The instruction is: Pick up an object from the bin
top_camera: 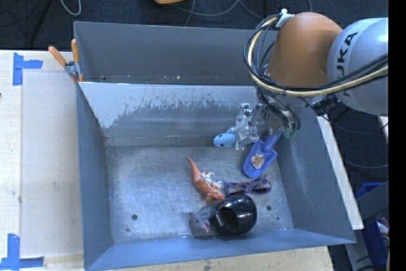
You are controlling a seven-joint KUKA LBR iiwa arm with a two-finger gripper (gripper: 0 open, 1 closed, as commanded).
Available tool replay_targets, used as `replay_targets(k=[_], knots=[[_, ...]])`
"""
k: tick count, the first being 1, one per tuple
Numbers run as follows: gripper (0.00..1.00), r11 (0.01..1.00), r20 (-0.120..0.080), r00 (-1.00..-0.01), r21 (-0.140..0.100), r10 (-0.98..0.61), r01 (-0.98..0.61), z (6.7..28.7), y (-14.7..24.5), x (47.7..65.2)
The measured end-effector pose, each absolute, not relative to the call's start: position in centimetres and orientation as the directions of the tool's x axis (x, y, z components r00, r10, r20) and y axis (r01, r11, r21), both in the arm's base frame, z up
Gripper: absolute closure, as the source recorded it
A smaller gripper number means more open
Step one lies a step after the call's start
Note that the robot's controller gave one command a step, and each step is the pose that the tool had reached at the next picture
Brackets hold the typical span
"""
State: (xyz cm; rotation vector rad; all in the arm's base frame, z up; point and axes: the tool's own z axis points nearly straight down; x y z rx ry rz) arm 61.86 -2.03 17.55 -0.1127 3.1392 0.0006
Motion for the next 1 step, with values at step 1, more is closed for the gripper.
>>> replay_targets(k=[1], knots=[[1.0, 0.999, 0.001, -0.999, 0.001, -0.052, -0.052, 21.45, -1.75, 61.29]])
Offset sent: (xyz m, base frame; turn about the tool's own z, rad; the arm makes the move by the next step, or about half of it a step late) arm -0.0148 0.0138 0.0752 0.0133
